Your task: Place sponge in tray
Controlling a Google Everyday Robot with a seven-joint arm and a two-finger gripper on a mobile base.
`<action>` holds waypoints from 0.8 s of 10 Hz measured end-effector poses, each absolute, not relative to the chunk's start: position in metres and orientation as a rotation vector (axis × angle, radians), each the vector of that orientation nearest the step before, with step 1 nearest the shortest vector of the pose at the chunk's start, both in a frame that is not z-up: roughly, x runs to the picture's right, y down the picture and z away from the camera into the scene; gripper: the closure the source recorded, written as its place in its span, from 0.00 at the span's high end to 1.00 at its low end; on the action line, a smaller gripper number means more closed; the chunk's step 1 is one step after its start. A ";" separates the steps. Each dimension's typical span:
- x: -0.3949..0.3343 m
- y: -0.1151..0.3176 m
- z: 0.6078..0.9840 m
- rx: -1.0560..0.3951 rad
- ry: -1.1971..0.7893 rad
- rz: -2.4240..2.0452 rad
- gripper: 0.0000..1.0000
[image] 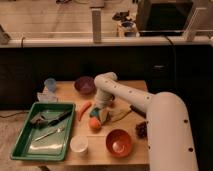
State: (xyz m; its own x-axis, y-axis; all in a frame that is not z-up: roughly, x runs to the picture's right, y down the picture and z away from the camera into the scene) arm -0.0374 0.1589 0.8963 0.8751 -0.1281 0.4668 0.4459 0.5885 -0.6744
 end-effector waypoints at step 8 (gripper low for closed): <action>-0.038 0.159 0.896 -0.883 -0.394 -0.344 0.80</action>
